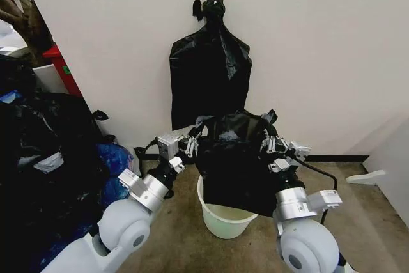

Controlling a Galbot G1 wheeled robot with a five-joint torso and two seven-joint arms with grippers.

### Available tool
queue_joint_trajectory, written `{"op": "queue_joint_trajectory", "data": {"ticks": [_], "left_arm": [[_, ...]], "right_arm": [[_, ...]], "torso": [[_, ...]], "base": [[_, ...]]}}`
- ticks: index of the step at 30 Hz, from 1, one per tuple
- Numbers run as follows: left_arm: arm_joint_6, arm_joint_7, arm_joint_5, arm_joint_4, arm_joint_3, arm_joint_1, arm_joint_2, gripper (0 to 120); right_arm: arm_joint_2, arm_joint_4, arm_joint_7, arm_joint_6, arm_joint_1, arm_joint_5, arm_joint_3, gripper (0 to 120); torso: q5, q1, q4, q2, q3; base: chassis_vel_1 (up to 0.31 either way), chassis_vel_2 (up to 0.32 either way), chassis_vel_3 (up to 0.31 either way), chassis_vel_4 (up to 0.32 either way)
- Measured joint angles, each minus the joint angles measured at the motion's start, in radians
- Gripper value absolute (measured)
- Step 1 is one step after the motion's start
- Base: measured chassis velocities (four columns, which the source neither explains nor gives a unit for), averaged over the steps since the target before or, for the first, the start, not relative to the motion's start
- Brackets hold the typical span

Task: Place the garbage bag over the trash bin.

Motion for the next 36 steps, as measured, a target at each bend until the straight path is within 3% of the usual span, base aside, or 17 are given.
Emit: {"op": "queue_joint_trajectory", "data": {"ticks": [9,16,25,29,36], "left_arm": [[-0.037,0.014,0.035,0.101,0.032,-0.006,-0.060,0],[-0.093,0.026,0.176,0.200,0.039,-0.005,-0.123,0],[-0.141,0.048,0.286,0.229,0.030,0.026,-0.120,0],[-0.177,0.071,0.367,0.228,0.017,0.038,-0.088,0],[-0.255,0.086,0.471,0.262,0.007,0.054,-0.106,0]], "right_arm": [[0.001,-0.073,-0.040,0.035,0.030,0.018,-0.011,0],[0.002,-0.137,-0.075,0.069,0.062,0.084,-0.054,0],[0.013,-0.177,-0.034,0.073,0.073,0.101,-0.125,0],[0.002,-0.183,-0.017,0.068,0.080,0.099,-0.169,0],[0.031,-0.222,-0.081,0.098,0.140,0.107,-0.140,0]], "torso": [[-0.0003,0.000,-0.0001,0.000,0.000],[-0.0002,0.000,0.0000,0.000,0.000],[-0.0003,0.000,0.0000,0.000,0.000],[-0.0002,0.000,0.0000,0.000,0.000],[-0.0003,0.000,0.0001,0.000,0.000]], "base": [[0.000,0.000,0.000,0.000],[0.000,0.000,0.000,0.000],[0.000,0.000,0.000,0.000],[0.000,0.000,0.000,0.000],[0.000,0.000,0.000,0.000]]}}
